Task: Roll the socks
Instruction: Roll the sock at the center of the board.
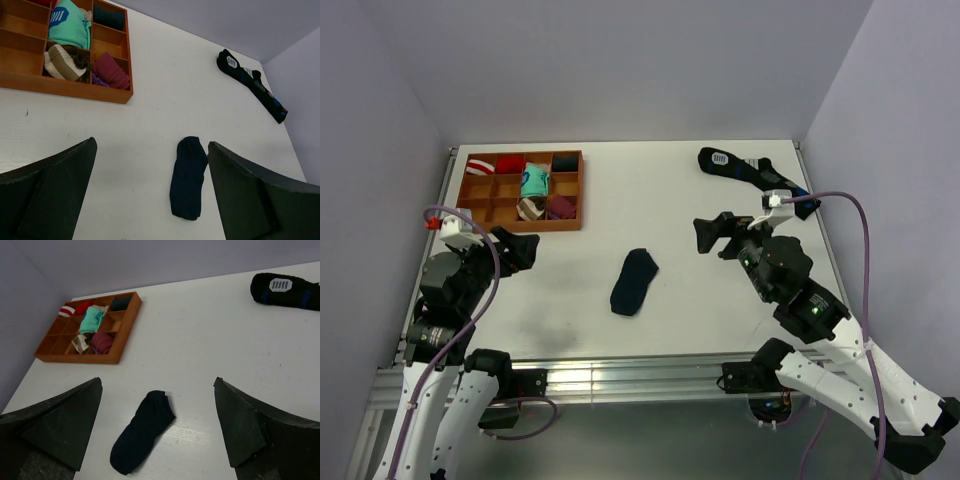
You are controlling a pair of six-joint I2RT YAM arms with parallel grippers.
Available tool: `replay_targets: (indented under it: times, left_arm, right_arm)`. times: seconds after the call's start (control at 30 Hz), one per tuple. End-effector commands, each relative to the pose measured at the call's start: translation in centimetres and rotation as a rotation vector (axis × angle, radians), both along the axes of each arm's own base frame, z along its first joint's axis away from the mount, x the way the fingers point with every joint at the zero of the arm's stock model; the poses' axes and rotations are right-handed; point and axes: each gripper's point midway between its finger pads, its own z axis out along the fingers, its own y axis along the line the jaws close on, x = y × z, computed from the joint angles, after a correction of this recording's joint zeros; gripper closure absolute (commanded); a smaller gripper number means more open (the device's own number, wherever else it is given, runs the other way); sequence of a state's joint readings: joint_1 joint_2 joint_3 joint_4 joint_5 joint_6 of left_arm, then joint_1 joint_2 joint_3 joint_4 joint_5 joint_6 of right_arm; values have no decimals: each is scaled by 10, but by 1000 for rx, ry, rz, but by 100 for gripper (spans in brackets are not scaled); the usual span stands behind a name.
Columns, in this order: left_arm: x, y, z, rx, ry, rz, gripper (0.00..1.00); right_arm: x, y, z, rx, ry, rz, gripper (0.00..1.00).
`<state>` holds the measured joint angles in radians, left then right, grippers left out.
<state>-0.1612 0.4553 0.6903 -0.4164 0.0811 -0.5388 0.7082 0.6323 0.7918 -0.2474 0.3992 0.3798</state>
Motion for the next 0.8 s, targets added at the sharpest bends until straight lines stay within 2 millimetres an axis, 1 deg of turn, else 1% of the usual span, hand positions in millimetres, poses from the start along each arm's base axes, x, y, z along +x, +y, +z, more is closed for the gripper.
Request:
replay_targets:
  times: [0.0,0.1,0.13,0.17,0.27,0.37,0.4,0.43,0.47,0.5,0.57,0.6,0.67,0.73,0.77]
  left_arm:
    - [1,2,10,9,-32,8,0]
    - [1,2,10,9,-32,8,1]
    - [1,2,9,9,-31,8,0]
    - [1,3,9,10,-31,8,0]
    - [1,1,8,-5,-26,3,1]
    - [4,1,9,-23,-18,14,1]
    - [6,0,11,-91,2,36,0]
    - [8,-6,9,-117,21,17,0]
    - [11,-12,12,-162,20,-1,1]
    - [13,-14,11,-180,23,-3,1]
    - [17,-14,9,-217,12,11,2]
    - [17,-14,7,-225,7,15,3]
    - [19,-17,-5,-243,21,5,4]
    - [20,-20,-14,-253,33,-6,6]
    - [20,-21,-28,-256,61,-3,6]
  right_arm:
    - [1,-5,5,0,-24,-18,0]
    - [4,-4,2,-22,-6,-23,0]
    - [5,-1,-1,-37,6,-15,0]
    - [6,1,-1,-42,6,-8,0]
    - [8,12,-4,-60,6,43,0]
    - [11,29,-8,-65,-1,115,1]
    - [15,36,-16,-70,22,125,2]
    - [18,40,-20,-69,35,130,2]
    - [21,47,-20,-61,37,148,7]
    - [25,57,-30,-73,63,175,9]
    - [24,77,-35,-57,60,262,15]
    - [27,83,-44,-61,76,277,16]
    - [25,95,-61,-62,80,319,20]
    - [25,103,-85,-69,85,335,21]
    - [19,111,-93,-79,89,357,22]
